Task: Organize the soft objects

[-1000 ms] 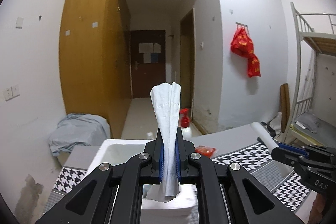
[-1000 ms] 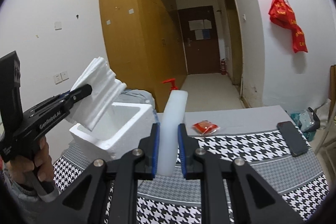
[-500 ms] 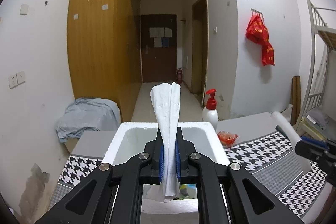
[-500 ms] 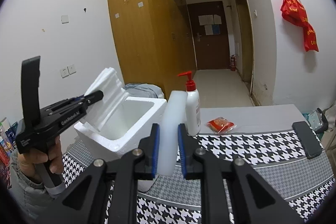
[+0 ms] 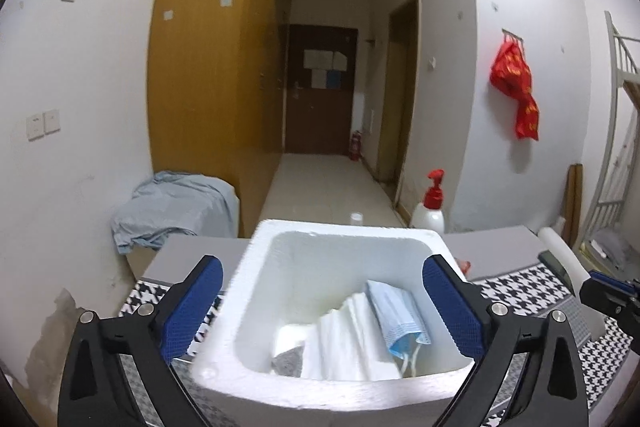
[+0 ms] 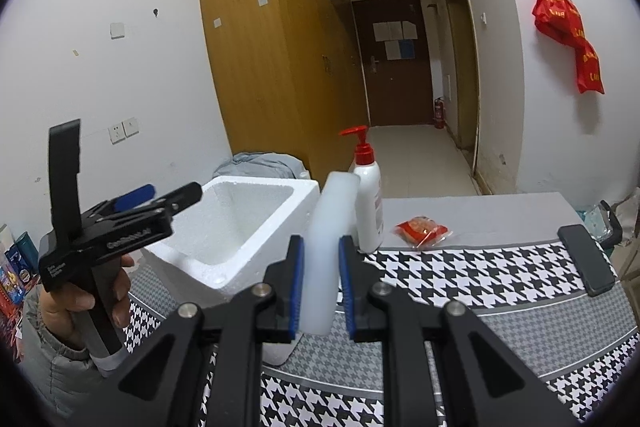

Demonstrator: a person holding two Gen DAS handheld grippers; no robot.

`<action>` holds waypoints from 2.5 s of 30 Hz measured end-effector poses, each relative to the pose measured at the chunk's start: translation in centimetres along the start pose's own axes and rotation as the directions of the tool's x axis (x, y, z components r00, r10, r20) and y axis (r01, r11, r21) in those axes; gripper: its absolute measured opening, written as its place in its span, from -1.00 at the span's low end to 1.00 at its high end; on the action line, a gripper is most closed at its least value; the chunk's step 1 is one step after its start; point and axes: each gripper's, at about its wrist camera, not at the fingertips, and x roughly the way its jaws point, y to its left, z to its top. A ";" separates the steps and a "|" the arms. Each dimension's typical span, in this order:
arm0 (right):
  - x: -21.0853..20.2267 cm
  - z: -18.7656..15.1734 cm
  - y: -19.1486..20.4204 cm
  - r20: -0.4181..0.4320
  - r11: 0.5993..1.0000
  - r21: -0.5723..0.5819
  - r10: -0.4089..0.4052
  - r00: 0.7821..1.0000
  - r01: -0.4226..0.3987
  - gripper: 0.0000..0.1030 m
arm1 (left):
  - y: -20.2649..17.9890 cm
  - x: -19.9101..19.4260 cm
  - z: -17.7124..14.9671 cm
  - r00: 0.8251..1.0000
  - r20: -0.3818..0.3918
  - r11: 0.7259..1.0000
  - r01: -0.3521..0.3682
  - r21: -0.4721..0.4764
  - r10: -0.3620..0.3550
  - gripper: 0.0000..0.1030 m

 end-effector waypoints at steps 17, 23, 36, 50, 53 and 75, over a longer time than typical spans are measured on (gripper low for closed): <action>1.4 0.7 1.1 0.001 1.000 -0.004 -0.002 1.000 0.002 -0.60 | 2.6 -4.4 -0.3 0.993 0.072 0.995 -0.098 0.008 0.097 0.98; 2.1 1.0 1.3 -0.007 1.000 -0.003 -0.002 1.000 0.002 -0.60 | 3.6 -5.4 -0.5 0.988 0.090 0.992 -0.122 -0.008 0.122 0.98; 3.9 2.3 4.4 -0.025 0.997 -0.064 0.029 0.999 -0.031 -0.60 | 6.5 -5.7 -1.6 0.981 0.065 0.982 -0.182 -0.043 0.184 0.98; 7.9 3.2 7.3 -0.071 0.989 -0.100 0.102 0.992 -0.109 -0.60 | 9.0 -5.7 -2.8 0.963 0.043 0.962 -0.265 -0.067 0.268 0.98; 8.4 3.2 7.5 -0.079 0.989 -0.104 0.097 0.992 -0.105 -0.60 | 9.1 -5.6 -2.9 0.958 0.045 0.958 -0.279 -0.060 0.282 0.98; 6.5 3.1 8.3 -0.045 0.985 -0.152 0.072 0.996 -0.078 0.70 | 8.3 -7.1 -3.0 0.964 0.060 0.966 -0.254 -0.055 0.257 0.98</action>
